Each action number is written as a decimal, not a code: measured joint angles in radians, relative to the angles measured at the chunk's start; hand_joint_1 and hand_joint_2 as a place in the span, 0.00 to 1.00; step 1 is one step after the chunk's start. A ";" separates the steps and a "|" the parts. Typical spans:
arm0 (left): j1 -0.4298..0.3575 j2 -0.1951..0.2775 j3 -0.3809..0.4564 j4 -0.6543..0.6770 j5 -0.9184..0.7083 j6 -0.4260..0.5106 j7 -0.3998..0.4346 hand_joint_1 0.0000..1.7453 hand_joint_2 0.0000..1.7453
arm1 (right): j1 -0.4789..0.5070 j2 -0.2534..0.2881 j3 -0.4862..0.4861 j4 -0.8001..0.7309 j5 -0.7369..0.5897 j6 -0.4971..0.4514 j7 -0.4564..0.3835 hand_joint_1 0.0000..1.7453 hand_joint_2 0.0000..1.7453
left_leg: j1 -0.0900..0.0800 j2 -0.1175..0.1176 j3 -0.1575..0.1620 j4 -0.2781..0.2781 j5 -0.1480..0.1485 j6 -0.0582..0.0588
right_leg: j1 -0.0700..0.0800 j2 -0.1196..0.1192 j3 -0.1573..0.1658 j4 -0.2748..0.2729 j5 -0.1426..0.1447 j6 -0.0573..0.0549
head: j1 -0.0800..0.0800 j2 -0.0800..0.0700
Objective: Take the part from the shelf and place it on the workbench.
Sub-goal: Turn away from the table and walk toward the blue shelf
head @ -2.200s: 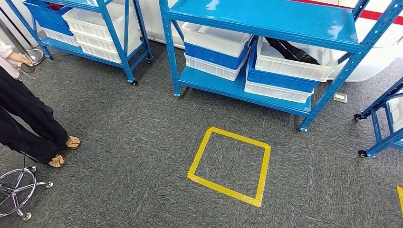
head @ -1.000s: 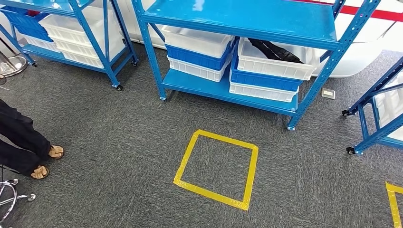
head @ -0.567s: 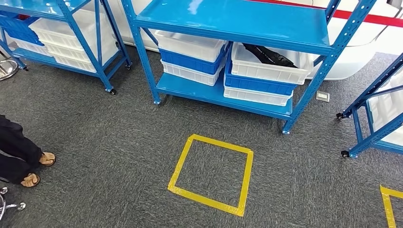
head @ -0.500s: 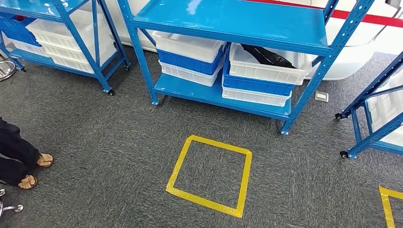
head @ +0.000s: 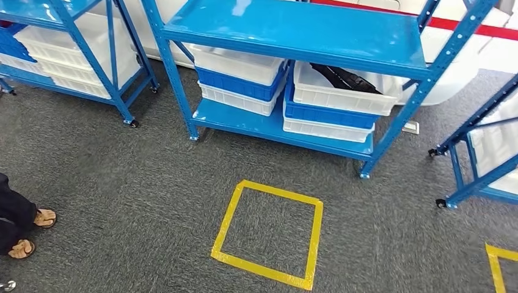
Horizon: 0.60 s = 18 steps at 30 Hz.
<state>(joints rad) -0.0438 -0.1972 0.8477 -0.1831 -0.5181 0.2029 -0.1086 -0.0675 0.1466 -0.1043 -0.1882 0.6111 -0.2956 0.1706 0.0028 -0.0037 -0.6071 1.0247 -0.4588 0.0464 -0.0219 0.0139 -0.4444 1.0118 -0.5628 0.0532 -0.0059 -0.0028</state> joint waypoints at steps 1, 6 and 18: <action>0.000 -0.001 0.000 0.000 0.000 0.000 -0.001 0.00 0.00 | -0.001 0.000 0.000 0.000 0.001 0.000 0.000 0.00 0.00 | 0.000 0.000 0.014 -0.004 -0.001 0.005 | 0.000 -0.002 -0.001 0.009 -0.005 0.001 | 0.001 0.000; -0.001 -0.001 0.000 0.000 0.000 0.002 -0.002 0.00 0.00 | -0.004 0.000 0.000 0.000 0.002 0.000 0.000 0.00 0.00 | -0.002 0.000 0.034 -0.008 -0.008 0.013 | 0.001 -0.004 -0.055 0.094 -0.027 -0.006 | 0.002 0.000; -0.010 0.000 0.000 0.001 -0.003 0.002 -0.008 0.00 0.00 | -0.001 -0.008 -0.002 0.001 0.004 0.002 -0.003 0.00 0.00 | -0.008 -0.004 0.072 0.142 -0.148 -0.015 | 0.008 -0.010 -0.116 0.015 0.080 -0.063 | -0.002 0.000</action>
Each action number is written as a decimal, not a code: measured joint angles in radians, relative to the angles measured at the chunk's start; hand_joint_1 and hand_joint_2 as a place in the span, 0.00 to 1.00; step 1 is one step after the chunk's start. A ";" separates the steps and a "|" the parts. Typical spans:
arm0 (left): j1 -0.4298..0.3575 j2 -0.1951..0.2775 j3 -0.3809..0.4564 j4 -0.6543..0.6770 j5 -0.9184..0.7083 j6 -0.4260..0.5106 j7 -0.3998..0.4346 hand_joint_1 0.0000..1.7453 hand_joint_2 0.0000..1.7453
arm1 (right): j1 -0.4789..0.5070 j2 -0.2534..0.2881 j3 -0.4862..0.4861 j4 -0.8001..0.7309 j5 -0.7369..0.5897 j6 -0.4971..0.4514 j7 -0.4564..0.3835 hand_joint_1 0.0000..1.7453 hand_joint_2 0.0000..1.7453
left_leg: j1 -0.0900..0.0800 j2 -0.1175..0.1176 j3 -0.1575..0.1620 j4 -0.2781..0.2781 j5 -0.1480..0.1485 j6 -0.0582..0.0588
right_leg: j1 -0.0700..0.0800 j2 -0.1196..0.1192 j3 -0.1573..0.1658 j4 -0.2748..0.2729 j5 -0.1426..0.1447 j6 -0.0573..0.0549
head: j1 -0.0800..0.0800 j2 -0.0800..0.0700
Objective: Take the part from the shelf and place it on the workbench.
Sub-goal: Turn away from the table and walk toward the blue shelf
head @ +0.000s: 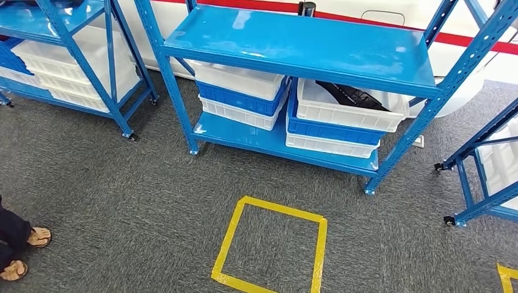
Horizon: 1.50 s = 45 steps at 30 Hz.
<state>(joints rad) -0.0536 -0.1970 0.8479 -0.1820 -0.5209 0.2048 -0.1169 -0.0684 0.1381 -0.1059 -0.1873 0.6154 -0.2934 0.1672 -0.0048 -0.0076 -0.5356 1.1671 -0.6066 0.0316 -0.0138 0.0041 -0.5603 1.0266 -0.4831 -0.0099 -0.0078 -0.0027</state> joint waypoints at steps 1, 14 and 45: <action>0.000 0.000 0.000 0.000 0.000 0.000 0.000 0.00 0.00 | 0.000 0.001 0.000 0.000 0.000 0.000 0.000 0.00 0.00 | 0.007 0.000 -0.039 0.053 -0.023 -0.009 | -0.002 0.001 0.005 0.000 -0.006 -0.002 | -0.001 0.000; 0.006 0.006 0.001 0.004 -0.005 -0.004 0.000 0.00 0.00 | 0.005 0.004 -0.002 0.000 -0.006 -0.001 -0.001 0.00 0.00 | 0.030 0.014 -0.024 -0.107 0.098 0.003 | -0.025 -0.002 0.073 0.046 -0.087 0.082 | 0.007 0.000; 0.006 0.017 0.000 0.006 -0.028 -0.008 0.036 0.00 0.00 | 0.008 0.009 -0.027 0.002 -0.023 0.003 -0.002 0.00 0.00 | 0.025 0.006 -0.035 -0.132 0.117 -0.031 | 0.008 0.010 0.034 -0.015 -0.030 0.012 | -0.001 0.000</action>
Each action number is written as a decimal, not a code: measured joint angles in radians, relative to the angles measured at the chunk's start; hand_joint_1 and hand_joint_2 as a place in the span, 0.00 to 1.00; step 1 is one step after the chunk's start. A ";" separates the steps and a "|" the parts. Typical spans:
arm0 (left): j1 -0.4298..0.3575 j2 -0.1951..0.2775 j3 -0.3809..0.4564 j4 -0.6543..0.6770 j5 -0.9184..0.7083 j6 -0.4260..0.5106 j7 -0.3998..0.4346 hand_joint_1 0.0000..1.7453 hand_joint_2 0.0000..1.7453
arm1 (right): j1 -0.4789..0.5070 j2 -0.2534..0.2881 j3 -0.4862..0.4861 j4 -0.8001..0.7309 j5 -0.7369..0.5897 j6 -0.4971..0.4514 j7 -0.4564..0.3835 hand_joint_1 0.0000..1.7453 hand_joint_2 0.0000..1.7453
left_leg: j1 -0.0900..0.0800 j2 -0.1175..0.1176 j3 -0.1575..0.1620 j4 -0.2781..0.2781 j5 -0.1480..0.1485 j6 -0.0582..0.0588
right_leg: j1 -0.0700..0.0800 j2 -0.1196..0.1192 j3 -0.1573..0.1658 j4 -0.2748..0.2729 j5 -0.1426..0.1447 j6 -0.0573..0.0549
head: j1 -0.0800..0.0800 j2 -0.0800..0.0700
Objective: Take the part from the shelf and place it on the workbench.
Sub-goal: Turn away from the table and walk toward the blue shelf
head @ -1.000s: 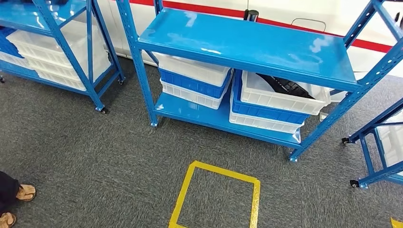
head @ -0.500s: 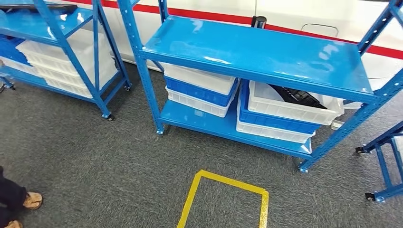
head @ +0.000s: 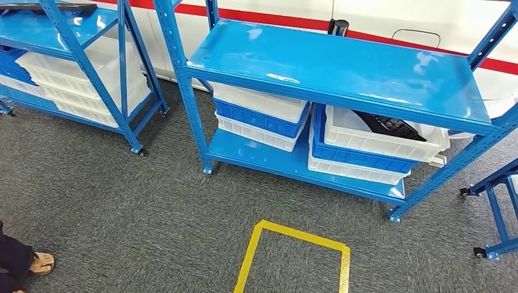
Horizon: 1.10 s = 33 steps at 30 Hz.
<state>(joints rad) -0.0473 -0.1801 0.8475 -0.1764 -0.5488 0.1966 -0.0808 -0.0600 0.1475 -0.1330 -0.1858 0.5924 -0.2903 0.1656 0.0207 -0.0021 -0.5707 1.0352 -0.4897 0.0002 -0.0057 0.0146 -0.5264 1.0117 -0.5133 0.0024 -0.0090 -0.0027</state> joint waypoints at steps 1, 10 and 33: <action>-0.001 0.000 0.000 0.000 0.000 0.000 0.000 0.00 0.00 | 0.000 0.000 -0.001 0.000 -0.002 0.000 0.000 0.00 0.00 | -0.001 0.000 0.000 0.000 -0.001 0.002 | -0.001 0.000 0.002 -0.003 0.000 0.001 | 0.000 0.000; -0.002 0.001 0.000 0.000 -0.002 -0.004 0.000 0.00 0.00 | 0.000 0.004 -0.020 0.000 -0.027 0.000 0.000 0.00 0.00 | -0.009 0.000 0.001 0.003 -0.013 0.026 | -0.014 0.002 0.011 -0.023 0.004 0.038 | -0.001 0.000; -0.008 -0.005 -0.001 -0.002 -0.006 0.003 0.007 0.00 0.00 | -0.002 -0.001 -0.068 0.000 -0.053 -0.002 -0.020 0.00 0.00 | 0.015 0.007 -0.072 0.269 -0.181 -0.010 | -0.016 0.022 -0.048 0.021 0.030 0.008 | 0.001 0.000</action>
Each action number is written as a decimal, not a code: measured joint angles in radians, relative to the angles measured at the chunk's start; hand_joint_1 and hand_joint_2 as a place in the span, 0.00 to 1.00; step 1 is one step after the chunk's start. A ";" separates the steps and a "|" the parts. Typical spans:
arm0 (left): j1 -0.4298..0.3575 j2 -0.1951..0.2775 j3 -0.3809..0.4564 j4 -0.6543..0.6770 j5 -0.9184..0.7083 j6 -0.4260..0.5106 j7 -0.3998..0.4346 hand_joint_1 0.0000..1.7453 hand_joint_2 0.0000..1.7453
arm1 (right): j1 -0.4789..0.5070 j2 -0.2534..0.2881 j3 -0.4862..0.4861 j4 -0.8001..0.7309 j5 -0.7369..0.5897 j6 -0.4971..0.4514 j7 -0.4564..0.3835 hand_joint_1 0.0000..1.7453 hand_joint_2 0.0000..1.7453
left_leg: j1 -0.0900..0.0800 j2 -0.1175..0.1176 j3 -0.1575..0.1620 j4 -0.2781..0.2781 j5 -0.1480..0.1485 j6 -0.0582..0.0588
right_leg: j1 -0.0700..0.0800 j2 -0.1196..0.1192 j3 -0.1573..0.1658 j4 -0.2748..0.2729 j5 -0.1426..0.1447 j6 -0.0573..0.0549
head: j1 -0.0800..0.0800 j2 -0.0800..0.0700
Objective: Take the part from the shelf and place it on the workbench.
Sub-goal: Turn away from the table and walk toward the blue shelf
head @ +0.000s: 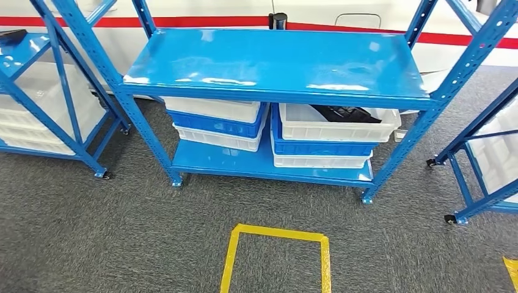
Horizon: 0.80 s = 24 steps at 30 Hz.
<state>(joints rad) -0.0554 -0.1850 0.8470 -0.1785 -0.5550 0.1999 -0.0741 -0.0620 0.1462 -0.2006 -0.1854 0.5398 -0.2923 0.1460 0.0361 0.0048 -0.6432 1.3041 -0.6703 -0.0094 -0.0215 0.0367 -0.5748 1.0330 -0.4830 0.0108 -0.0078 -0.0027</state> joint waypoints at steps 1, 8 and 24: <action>0.001 0.000 0.000 0.000 0.000 0.000 0.000 0.00 0.00 | 0.001 0.000 -0.002 0.000 -0.001 0.000 -0.001 0.00 0.00 | -0.004 -0.002 -0.011 0.002 0.020 0.008 | 0.004 0.010 0.003 0.000 -0.002 -0.002 | 0.000 0.000; -0.007 0.001 -0.001 0.000 -0.008 -0.008 -0.002 0.00 0.25 | 0.004 0.002 -0.009 0.000 -0.009 0.000 0.001 0.00 0.00 | -0.031 -0.024 0.069 -0.266 0.181 0.030 | 0.025 0.042 0.011 0.002 -0.014 -0.007 | 0.001 0.000; -0.008 0.000 -0.002 0.000 -0.026 0.038 0.035 0.00 1.00 | 0.006 -0.001 -0.044 0.000 -0.031 -0.020 0.009 0.00 1.00 | -0.042 -0.028 0.069 -0.268 0.181 0.035 | 0.019 0.036 0.016 -0.009 -0.013 -0.003 | 0.002 0.000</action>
<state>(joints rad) -0.0633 -0.1847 0.8445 -0.1789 -0.5807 0.2375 -0.0391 -0.0562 0.1448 -0.2443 -0.1854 0.5084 -0.3126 0.1553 -0.0061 -0.0229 -0.5740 1.0365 -0.4898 0.0255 -0.0028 0.0726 -0.5585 1.0237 -0.4956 0.0082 -0.0060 -0.0027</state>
